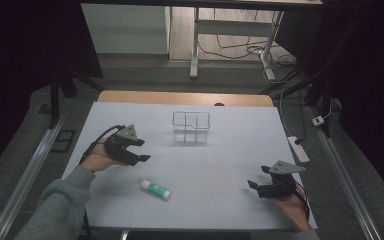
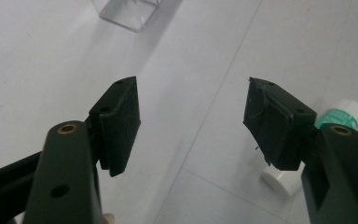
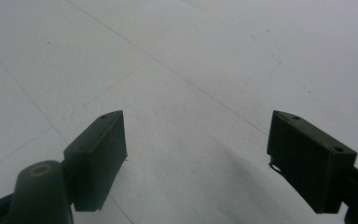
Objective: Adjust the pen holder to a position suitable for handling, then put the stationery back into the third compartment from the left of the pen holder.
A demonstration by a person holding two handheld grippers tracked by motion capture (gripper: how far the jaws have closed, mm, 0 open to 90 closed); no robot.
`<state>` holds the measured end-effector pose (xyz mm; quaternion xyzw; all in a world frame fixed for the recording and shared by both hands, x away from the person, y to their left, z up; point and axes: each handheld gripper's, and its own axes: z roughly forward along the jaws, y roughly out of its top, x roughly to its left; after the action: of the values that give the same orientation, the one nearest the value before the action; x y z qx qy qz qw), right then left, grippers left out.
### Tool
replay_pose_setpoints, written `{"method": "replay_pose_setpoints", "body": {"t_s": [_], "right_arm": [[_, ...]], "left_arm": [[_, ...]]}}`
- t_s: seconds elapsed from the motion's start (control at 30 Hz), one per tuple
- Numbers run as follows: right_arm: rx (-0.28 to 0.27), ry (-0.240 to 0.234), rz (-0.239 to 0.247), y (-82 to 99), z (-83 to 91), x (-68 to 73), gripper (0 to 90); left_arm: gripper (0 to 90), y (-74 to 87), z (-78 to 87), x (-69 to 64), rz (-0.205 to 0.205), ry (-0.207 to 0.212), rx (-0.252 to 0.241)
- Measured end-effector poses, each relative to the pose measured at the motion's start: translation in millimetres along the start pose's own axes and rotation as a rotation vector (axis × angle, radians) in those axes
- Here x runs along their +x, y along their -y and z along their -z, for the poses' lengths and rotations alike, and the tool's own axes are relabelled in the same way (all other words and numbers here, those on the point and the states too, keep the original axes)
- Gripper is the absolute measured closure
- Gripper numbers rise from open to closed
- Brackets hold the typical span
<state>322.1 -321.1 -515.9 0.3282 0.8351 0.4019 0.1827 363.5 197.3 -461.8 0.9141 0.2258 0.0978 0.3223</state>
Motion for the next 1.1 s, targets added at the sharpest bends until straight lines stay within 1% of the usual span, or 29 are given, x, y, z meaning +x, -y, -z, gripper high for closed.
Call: {"method": "replay_pose_setpoints", "body": {"t_s": [0.17, 0.37, 0.47, 0.6, 0.8, 0.9, 1.1], "right_arm": [[0.006, 0.003, 0.002, 0.0, -0.5, 0.1, 18.8], [0.005, 0.005, 0.001, 0.1, -0.3, -0.1, 18.8], [0.007, 0.004, 0.002, 0.1, -0.8, 0.0, 18.8], [0.004, 0.005, 0.003, 0.0, -0.4, 0.1, 18.8], [0.003, 0.004, 0.003, 0.0, -0.2, 0.1, 18.8], [0.003, 0.003, 0.003, 0.0, -0.3, 0.1, 18.8], [0.006, 0.000, 0.007, -0.2, 0.2, 0.0, 18.8]], "left_arm": [[34.7, 5.1, -1.4, -2.1, -0.012, 0.011, 0.024], [34.3, 9.7, 1.4, -5.1, -0.029, 0.026, 0.031], [34.3, 10.4, 2.2, -7.5, -0.035, 0.027, 0.044], [34.3, 10.2, 2.8, -10.8, -0.053, 0.043, 0.052], [34.3, 10.3, 1.0, -17.5, -0.102, 0.068, 0.077], [34.1, 10.3, -1.4, -21.3, -0.126, 0.087, 0.090], [33.8, 8.3, -5.4, -26.6, -0.156, 0.118, 0.110]]}}
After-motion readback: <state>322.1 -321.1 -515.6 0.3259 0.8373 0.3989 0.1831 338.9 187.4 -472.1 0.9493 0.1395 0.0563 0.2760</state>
